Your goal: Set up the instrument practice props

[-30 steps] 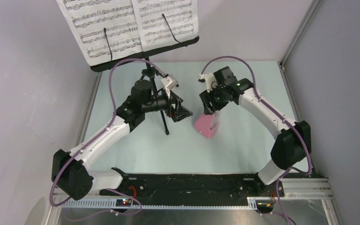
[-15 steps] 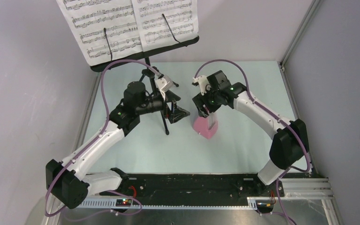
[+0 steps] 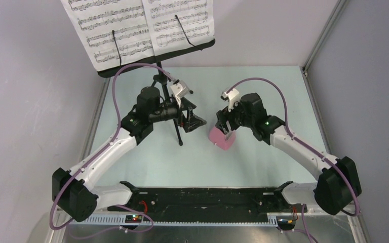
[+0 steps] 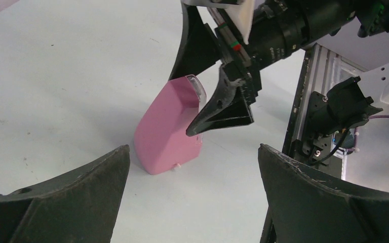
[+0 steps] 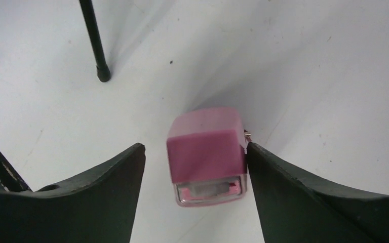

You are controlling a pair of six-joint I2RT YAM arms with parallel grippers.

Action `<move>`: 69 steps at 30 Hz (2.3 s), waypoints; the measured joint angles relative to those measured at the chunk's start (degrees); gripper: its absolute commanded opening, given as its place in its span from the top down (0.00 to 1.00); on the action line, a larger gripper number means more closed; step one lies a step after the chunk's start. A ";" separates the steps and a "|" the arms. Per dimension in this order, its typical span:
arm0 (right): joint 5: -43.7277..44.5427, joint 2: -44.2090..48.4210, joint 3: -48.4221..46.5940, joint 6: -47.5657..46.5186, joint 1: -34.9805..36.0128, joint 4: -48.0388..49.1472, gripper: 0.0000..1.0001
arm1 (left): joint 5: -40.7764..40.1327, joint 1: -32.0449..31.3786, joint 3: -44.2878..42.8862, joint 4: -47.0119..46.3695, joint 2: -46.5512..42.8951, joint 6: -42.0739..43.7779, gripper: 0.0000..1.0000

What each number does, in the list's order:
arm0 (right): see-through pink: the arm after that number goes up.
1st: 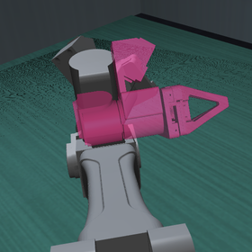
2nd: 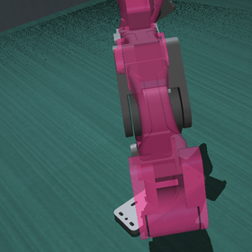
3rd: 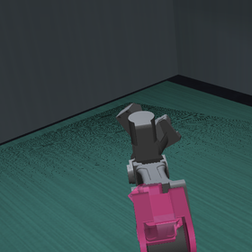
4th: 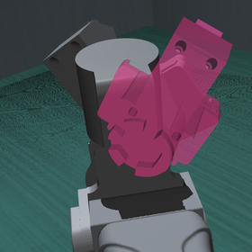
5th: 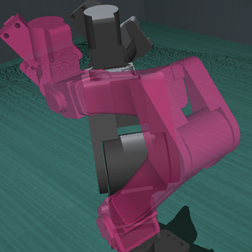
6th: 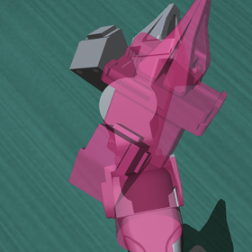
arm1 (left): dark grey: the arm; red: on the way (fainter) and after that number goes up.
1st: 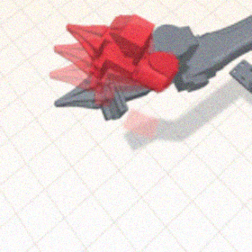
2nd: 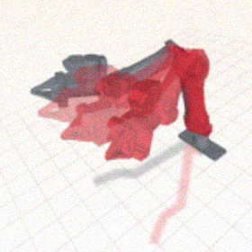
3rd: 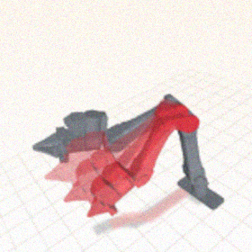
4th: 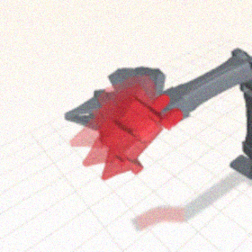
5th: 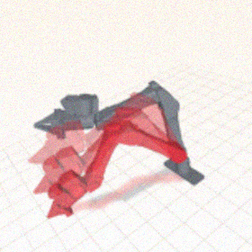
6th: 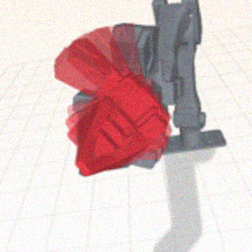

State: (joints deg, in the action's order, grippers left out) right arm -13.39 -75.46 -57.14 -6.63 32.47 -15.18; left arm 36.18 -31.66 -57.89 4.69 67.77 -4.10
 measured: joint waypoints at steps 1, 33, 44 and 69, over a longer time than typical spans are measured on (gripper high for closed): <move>0.15 1.33 1.79 0.28 0.15 2.14 0.30 | 0.02 0.00 -0.26 0.22 0.26 -0.04 0.00; -1.81 1.03 5.84 -0.35 -1.22 8.50 0.82 | 4.24 2.21 -2.89 4.11 4.26 1.73 0.01; 7.32 1.11 -0.66 9.94 0.28 -0.44 0.98 | -11.67 -5.49 0.11 0.61 7.30 4.61 0.00; 11.74 4.44 -7.32 22.71 1.95 -6.73 1.00 | -19.30 -12.74 -0.79 -16.59 18.21 0.15 0.00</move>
State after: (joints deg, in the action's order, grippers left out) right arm -1.65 -71.02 -64.47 16.08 34.41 -21.91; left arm 16.88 -44.40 -58.67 -11.90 85.97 -3.95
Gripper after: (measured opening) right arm 0.581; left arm 0.996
